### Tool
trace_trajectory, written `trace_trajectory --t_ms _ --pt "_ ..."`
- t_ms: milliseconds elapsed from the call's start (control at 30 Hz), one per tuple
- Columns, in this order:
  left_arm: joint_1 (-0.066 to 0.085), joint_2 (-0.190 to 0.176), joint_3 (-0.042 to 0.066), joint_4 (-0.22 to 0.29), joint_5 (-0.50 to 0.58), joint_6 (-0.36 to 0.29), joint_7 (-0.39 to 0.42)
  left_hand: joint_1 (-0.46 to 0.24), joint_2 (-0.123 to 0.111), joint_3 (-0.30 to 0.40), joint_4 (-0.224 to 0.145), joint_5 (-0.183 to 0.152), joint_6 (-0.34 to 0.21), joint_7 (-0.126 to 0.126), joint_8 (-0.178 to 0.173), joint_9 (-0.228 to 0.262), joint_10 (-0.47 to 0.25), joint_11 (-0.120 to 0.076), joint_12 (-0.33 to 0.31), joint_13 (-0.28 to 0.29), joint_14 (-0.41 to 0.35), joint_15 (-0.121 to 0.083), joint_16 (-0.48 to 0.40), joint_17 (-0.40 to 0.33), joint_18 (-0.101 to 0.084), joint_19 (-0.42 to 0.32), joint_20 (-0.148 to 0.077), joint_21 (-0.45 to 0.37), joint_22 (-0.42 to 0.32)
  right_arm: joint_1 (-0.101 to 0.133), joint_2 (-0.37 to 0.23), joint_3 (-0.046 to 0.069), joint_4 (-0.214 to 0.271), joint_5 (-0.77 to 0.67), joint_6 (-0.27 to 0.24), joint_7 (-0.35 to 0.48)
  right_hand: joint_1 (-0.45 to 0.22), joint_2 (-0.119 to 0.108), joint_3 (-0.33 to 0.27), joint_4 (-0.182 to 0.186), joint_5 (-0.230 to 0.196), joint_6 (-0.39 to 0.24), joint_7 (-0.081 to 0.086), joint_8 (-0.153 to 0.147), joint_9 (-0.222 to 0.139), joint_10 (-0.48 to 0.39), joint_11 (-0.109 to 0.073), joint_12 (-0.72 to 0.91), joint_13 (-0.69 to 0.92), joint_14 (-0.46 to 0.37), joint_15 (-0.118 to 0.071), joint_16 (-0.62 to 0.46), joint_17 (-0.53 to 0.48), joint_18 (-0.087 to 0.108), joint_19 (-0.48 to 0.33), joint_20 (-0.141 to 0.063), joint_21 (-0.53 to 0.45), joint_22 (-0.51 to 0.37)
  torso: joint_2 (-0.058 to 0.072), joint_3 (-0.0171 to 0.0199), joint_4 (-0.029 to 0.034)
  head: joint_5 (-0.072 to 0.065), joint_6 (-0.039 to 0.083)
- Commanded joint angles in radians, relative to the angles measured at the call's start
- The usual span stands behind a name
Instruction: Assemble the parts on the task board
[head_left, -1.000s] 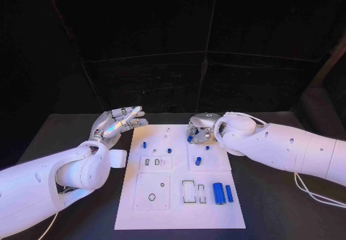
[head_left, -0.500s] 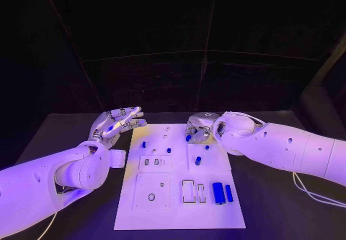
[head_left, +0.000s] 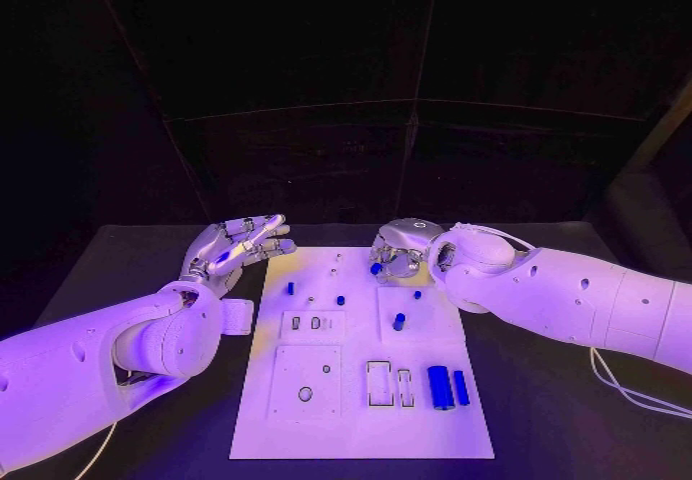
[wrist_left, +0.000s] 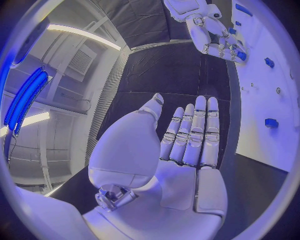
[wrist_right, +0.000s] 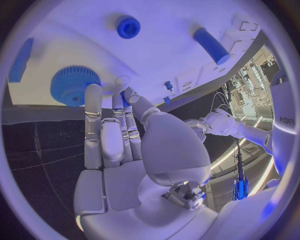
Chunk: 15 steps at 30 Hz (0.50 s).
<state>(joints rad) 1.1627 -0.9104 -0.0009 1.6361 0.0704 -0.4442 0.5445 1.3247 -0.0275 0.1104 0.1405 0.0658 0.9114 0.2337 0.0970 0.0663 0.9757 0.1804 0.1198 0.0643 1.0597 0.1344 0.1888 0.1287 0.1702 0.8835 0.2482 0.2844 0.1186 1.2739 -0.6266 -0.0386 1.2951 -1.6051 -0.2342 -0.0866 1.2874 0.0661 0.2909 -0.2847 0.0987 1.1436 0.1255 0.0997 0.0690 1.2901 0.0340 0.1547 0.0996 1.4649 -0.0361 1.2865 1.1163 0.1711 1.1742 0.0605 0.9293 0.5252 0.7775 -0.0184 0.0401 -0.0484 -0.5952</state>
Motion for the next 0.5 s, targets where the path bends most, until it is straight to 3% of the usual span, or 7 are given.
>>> trace_trajectory --t_ms 33,233,500 --pt "0.001 0.0 0.0 -0.001 -0.005 0.017 0.0 0.001 0.011 0.002 -0.008 -0.003 0.007 -0.002 -0.004 -0.001 0.005 0.002 -0.007 -0.001 0.002 0.003 -0.007 0.002 0.013 0.006 0.0 0.0 -0.002 0.002 0.003 0.002 0.01 -0.001 -0.102 -0.016 -0.008 0.002 0.03 0.017 0.001 0.042 -0.017 0.029 0.025 0.009 0.001 0.004 0.002 0.043 -0.007 0.006 0.001 0.007 -0.007 0.0 0.007 0.003 0.001 -0.0008 0.0019 0.003 0.004" --pt "0.001 0.0 0.0 -0.002 -0.005 0.02 -0.001 0.003 0.011 0.002 -0.01 -0.003 0.007 -0.003 -0.004 -0.001 0.005 0.002 -0.007 -0.001 0.002 0.003 -0.008 0.002 0.013 0.006 0.0 0.0 -0.002 0.004 0.032 0.003 -0.012 -0.001 -0.133 -0.035 -0.018 -0.013 0.043 0.023 -0.002 0.038 -0.016 0.027 0.025 0.005 0.002 0.001 0.003 0.042 -0.006 0.011 0.004 0.007 -0.012 0.001 0.014 0.009 0.004 -0.0003 0.0029 0.006 0.007" --pt "0.001 0.005 0.0 -0.005 -0.005 0.023 -0.004 0.003 0.011 0.002 -0.01 -0.003 0.007 -0.003 -0.004 -0.001 0.005 0.002 -0.007 -0.001 0.002 0.003 -0.008 0.002 0.013 0.006 0.0 0.0 -0.002 0.01 0.111 0.003 -0.099 -0.001 -0.119 -0.038 -0.03 -0.026 0.056 0.034 -0.011 0.032 -0.015 0.023 0.025 -0.001 0.004 -0.004 0.003 0.041 -0.004 0.017 0.009 0.007 -0.017 0.003 0.021 0.014 0.005 -0.0007 0.0032 0.013 0.012"
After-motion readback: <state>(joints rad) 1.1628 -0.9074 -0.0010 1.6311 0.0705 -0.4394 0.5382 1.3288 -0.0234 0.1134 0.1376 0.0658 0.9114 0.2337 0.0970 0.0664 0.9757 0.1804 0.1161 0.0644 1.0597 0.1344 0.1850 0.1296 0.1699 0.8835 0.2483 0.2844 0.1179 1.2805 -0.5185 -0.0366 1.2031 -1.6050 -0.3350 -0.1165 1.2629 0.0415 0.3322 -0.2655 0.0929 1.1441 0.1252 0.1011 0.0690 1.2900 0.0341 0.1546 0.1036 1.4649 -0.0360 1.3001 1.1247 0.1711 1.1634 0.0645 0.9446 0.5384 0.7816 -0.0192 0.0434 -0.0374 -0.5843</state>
